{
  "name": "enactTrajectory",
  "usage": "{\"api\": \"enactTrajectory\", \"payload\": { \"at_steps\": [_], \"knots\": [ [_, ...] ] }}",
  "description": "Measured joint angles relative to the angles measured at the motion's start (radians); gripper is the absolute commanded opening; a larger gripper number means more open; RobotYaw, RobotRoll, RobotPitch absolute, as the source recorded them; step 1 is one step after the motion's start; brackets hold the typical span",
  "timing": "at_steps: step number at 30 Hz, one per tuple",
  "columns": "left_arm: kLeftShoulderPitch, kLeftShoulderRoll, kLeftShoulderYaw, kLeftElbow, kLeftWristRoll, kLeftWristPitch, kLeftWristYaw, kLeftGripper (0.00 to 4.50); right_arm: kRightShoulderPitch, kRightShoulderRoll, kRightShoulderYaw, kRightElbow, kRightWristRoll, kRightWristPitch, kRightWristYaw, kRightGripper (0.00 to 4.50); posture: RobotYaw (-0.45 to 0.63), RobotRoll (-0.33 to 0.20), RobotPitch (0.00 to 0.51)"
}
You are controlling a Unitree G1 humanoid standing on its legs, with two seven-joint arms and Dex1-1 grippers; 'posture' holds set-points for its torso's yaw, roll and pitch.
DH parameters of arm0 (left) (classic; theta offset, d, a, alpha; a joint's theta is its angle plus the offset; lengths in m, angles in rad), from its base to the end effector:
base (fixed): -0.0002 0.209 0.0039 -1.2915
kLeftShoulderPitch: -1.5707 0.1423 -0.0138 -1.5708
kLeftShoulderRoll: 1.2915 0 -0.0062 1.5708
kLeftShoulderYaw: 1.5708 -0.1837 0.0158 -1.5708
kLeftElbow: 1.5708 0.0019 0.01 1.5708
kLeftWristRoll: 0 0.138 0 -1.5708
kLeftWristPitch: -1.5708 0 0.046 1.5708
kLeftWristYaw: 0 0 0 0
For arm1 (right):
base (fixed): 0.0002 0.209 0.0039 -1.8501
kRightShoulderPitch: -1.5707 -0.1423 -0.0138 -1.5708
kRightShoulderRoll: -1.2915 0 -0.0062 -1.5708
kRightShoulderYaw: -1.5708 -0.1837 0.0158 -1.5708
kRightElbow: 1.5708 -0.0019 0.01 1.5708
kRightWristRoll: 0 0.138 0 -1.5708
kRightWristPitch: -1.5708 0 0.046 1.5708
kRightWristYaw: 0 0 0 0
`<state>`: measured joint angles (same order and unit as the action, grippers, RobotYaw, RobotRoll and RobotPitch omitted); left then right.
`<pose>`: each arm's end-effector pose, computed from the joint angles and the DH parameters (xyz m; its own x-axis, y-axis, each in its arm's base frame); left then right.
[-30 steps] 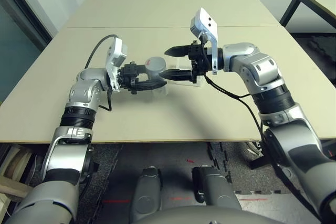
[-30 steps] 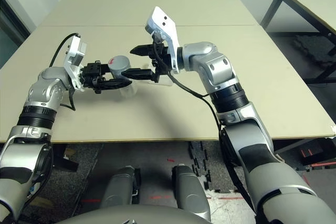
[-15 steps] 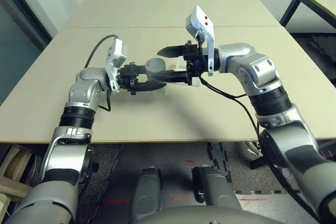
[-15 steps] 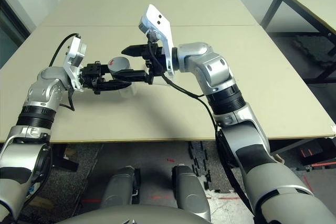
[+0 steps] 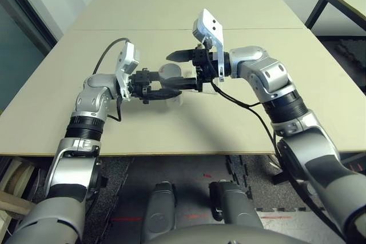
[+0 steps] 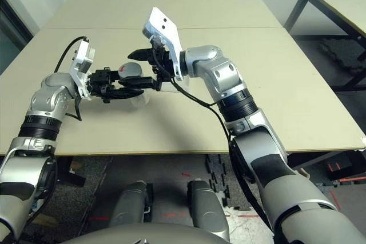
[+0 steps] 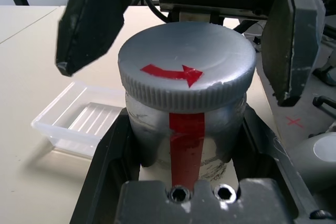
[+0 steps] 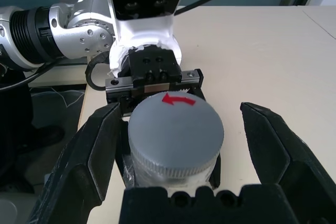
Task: Pour the medicine from the bottle into the box.
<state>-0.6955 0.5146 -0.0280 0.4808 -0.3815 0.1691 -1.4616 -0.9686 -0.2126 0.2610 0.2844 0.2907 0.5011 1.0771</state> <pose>0.3203 0.2319 0.1577 0.1540 -0.9833 -0.0969 0.9861 0.1468 0.0777 0.3266 -0.0815 0.2176 0.1054 0.9823 -0.1550 -0.9858 0.0827 -0.1461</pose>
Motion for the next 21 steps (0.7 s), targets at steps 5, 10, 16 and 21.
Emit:
{"api": "enactTrajectory", "payload": {
  "at_steps": [5, 10, 16, 21],
  "knots": [
    [0.001, 0.0, 0.0, 0.0, 0.0, 0.0, 0.0, 2.55, 0.0, 0.002, 0.0, 0.009, -0.005, -0.001, 0.002, 4.5, 0.01, 0.0, 0.068],
    [0.001, 0.0, 0.0, 0.0, -0.001, 0.002, 0.0, 2.55, 0.0, 0.003, 0.0, 0.01, -0.005, 0.001, 0.014, 3.55, 0.01, 0.0, 0.068],
    [0.002, 0.0, 0.0, -0.001, -0.001, 0.0, 0.003, 2.55, 0.0, 0.005, 0.001, 0.01, -0.003, 0.014, 0.024, 2.6, 0.01, 0.0, 0.071],
    [0.003, 0.001, 0.0, -0.001, -0.001, 0.004, 0.002, 2.55, 0.0, 0.011, -0.007, 0.01, 0.01, 0.043, 0.019, 2.6, 0.01, 0.0, 0.073]
  ]
}}
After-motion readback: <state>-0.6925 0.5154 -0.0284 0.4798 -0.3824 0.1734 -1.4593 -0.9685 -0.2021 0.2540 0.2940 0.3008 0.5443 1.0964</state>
